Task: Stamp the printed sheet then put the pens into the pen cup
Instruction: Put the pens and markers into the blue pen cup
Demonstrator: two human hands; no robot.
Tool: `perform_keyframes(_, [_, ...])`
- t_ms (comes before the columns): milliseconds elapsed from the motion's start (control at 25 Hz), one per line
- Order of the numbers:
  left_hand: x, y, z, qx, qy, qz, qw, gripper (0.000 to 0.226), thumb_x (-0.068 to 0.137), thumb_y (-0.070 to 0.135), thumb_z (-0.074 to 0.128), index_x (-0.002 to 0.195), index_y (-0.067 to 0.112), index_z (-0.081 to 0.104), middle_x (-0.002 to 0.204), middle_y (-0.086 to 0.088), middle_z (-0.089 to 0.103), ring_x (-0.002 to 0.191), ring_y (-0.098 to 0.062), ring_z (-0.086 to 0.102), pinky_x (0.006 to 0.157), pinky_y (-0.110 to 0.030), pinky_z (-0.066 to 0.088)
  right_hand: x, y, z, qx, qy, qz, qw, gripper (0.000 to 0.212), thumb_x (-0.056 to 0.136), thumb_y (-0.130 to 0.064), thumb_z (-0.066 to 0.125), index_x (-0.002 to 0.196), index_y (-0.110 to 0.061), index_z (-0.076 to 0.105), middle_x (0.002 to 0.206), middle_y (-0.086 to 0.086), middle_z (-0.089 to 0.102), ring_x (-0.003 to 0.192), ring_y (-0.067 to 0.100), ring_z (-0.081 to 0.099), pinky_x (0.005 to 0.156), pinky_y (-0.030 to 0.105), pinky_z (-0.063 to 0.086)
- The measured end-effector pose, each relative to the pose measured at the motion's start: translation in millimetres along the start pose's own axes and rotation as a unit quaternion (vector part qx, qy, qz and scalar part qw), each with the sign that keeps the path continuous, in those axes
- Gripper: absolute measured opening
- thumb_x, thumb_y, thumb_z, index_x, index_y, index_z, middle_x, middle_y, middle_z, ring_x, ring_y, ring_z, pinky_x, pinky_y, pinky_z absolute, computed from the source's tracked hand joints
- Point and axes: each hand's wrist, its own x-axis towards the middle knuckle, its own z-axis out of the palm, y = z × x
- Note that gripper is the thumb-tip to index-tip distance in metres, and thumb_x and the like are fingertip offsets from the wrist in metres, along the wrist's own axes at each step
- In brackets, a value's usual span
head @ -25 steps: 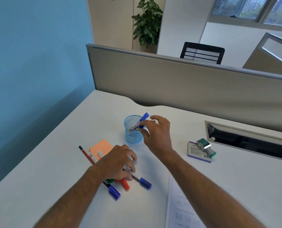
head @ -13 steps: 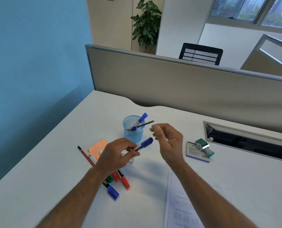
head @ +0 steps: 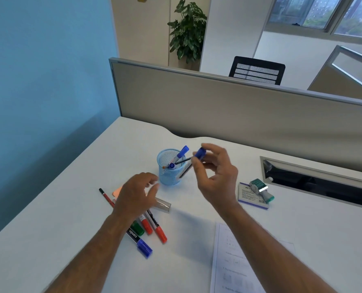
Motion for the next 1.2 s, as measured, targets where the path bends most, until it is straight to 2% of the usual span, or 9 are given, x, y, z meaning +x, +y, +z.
perform_keyframes(120, [5.1, -16.9, -16.6, 0.038, -0.055, -0.06, 0.996, 0.016, 0.08, 0.02, 0.073, 0.094, 0.026, 0.067, 0.084, 0.012, 0.065, 0.085, -0.014, 0.058, 0.081, -0.035, 0.05, 19.9, 3.4, 1.5, 0.0, 0.044, 0.006, 0.999, 0.035, 0.086, -0.007, 0.07, 0.114, -0.022, 0.055, 0.094, -0.006, 0.07, 0.082, 0.006, 0.07, 0.075, 0.017, 0.056])
perform_keyframes(280, [-2.5, -19.6, -27.0, 0.027, -0.194, 0.051, 0.979, 0.027, 0.057, 0.042, 0.087, 0.072, 0.031, 0.068, 0.08, 0.017, 0.066, 0.083, -0.005, 0.057, 0.077, -0.032, 0.049, 32.4, 14.3, 9.1, -0.03, 0.012, 0.015, 0.999, 0.033, 0.087, -0.006, 0.068, 0.113, -0.023, 0.055, 0.091, -0.011, 0.068, 0.083, 0.0, 0.069, 0.075, 0.015, 0.055])
perform_keyframes(360, [-5.2, -17.1, -24.1, 0.045, -0.25, 0.067, 0.965, 0.032, 0.051, 0.049, 0.086, 0.074, 0.033, 0.071, 0.083, 0.02, 0.066, 0.087, -0.002, 0.056, 0.079, -0.024, 0.046, 32.9, 20.0, 15.3, -0.071, -0.027, 0.019, 0.997, 0.031, 0.087, -0.007, 0.068, 0.113, -0.02, 0.056, 0.09, -0.008, 0.068, 0.081, 0.004, 0.068, 0.075, 0.021, 0.058])
perform_keyframes(520, [-8.5, -8.5, -12.6, 0.086, -0.319, 0.099, 0.938, 0.036, 0.051, 0.046, 0.086, 0.083, 0.035, 0.075, 0.084, 0.023, 0.063, 0.092, 0.004, 0.049, 0.079, -0.012, 0.034, 28.8, 28.0, 24.7, -0.12, -0.093, 0.031, 0.988, 0.028, 0.087, -0.006, 0.066, 0.112, -0.015, 0.058, 0.091, -0.003, 0.071, 0.079, 0.014, 0.068, 0.077, 0.033, 0.058])
perform_keyframes(720, [-12.9, 3.4, -2.0, 0.115, -0.383, 0.139, 0.906, 0.033, 0.061, 0.043, 0.076, 0.094, 0.038, 0.074, 0.094, 0.016, 0.067, 0.101, -0.004, 0.049, 0.089, -0.031, 0.037, 21.8, 37.7, 30.3, -0.242, -0.14, 0.0, 0.96, 0.02, 0.089, -0.014, 0.066, 0.109, -0.016, 0.066, 0.094, -0.002, 0.072, 0.086, 0.023, 0.055, 0.072, 0.036, 0.05])
perform_keyframes(920, [-10.9, 6.4, 1.2, 0.144, -0.319, 0.198, 0.915, 0.026, 0.075, 0.051, 0.069, 0.092, 0.032, 0.072, 0.091, 0.012, 0.069, 0.088, -0.008, 0.057, 0.081, -0.032, 0.042, 9.1, 46.8, 25.9, -0.27, -0.165, 0.013, 0.948, 0.02, 0.09, -0.016, 0.064, 0.109, -0.02, 0.072, 0.1, -0.003, 0.075, 0.085, 0.02, 0.053, 0.07, 0.03, 0.046])
perform_keyframes(1040, [-10.1, 12.1, 0.2, 0.099, -0.202, 0.22, 0.949, 0.018, 0.076, 0.042, 0.076, 0.085, 0.027, 0.07, 0.079, 0.012, 0.069, 0.071, -0.009, 0.058, 0.067, -0.03, 0.047, -3.7, 46.5, 18.3, -0.22, -0.125, 0.049, 0.966, 0.022, 0.089, -0.021, 0.068, 0.11, -0.022, 0.071, 0.105, -0.005, 0.073, 0.087, 0.014, 0.056, 0.07, 0.027, 0.048])
perform_keyframes(1120, [-7.3, 20.8, -1.5, 0.043, -0.117, 0.196, 0.973, 0.022, 0.077, 0.042, 0.075, 0.083, 0.022, 0.069, 0.075, 0.009, 0.068, 0.066, -0.006, 0.056, 0.062, -0.023, 0.044, -14.5, 42.0, 11.9, -0.156, -0.084, 0.069, 0.982, 0.021, 0.086, -0.026, 0.071, 0.107, -0.02, 0.071, 0.1, -0.004, 0.072, 0.082, 0.008, 0.061, 0.064, 0.026, 0.053])
perform_keyframes(1200, [-2.6, 30.1, -3.6, -0.029, -0.043, 0.157, 0.986, 0.025, 0.079, 0.042, 0.074, 0.084, 0.019, 0.067, 0.077, 0.008, 0.068, 0.068, -0.005, 0.058, 0.063, -0.018, 0.047, -27.1, 34.2, 6.9, -0.049, -0.087, 0.084, 0.991, 0.026, 0.084, -0.03, 0.073, 0.105, -0.016, 0.07, 0.096, -0.004, 0.073, 0.08, 0.01, 0.067, 0.065, 0.025, 0.056])
